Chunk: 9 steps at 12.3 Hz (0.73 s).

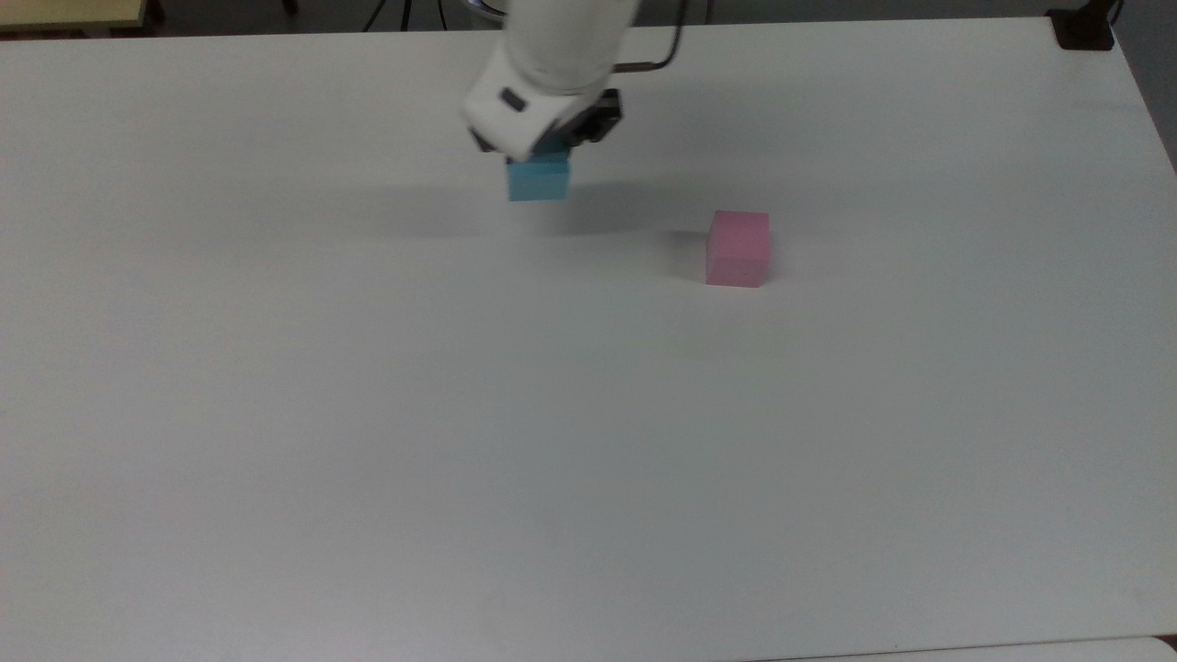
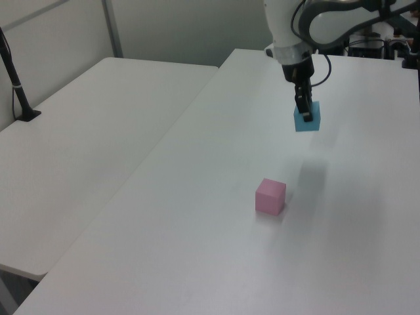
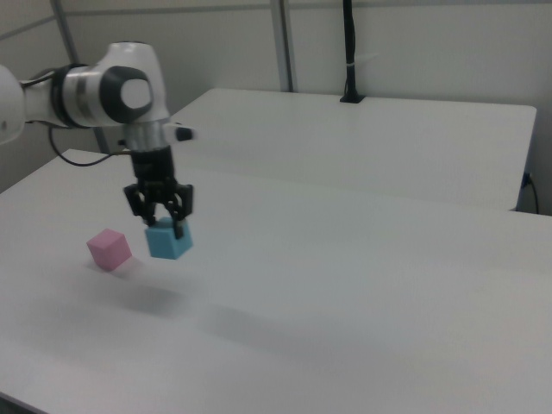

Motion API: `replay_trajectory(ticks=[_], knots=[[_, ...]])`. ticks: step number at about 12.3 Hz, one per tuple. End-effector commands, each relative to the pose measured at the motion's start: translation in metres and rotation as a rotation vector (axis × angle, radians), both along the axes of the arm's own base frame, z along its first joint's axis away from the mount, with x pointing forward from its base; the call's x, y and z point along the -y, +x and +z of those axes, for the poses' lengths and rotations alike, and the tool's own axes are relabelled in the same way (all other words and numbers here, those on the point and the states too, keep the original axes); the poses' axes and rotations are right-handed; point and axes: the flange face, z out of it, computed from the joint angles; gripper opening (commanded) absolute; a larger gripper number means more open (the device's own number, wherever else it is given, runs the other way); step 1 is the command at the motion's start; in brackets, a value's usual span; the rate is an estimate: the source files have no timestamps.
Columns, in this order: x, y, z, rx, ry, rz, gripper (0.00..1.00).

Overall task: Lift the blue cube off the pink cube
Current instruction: 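Lift the blue cube off the pink cube and carry it aside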

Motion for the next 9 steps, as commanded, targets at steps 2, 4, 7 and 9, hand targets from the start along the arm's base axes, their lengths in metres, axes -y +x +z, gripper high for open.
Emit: replay_trajectory(ticks=[2,4,7,9], knots=[[0.124,-0.011,0.001,0.003,0.009,-0.057,0.38],[0.182,-0.017,-0.008,0.038,0.044,-0.08,0.38],[0.224,-0.021,-0.05,0.156,0.062,-0.071,0.39],[0.23,-0.019,-0.072,0.205,0.048,-0.069,0.39]])
